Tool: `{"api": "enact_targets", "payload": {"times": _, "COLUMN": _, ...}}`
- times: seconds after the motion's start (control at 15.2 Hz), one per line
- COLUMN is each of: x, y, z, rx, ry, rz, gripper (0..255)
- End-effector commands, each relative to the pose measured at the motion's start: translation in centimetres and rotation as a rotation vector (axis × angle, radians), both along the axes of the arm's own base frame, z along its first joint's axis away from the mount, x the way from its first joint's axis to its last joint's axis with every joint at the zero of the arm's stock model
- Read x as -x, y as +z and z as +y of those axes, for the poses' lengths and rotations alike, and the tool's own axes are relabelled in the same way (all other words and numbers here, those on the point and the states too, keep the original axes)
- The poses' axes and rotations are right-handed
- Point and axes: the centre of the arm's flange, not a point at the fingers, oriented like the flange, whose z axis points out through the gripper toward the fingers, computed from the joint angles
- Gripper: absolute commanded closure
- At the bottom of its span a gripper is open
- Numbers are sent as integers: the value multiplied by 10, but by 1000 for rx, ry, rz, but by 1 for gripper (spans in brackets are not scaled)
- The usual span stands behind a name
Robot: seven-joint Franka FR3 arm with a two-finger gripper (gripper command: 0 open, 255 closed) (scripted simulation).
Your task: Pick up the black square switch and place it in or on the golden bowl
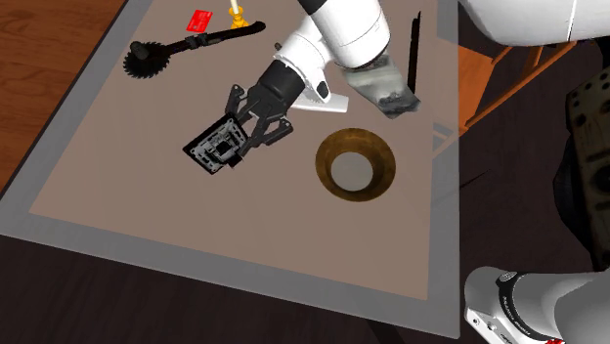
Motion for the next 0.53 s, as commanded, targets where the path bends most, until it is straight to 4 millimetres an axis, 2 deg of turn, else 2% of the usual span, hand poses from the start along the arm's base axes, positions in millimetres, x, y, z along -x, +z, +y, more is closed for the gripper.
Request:
{"api": "enact_targets", "payload": {"times": 0.0, "x": 14, "y": 0, "z": -28, "rx": 0, "ry": 0, "rz": 1, "gripper": 255}}
{"api": "enact_targets", "payload": {"times": 0.46, "x": 59, "y": -2, "z": -109, "rx": 0, "ry": 0, "rz": 1, "gripper": 255}}
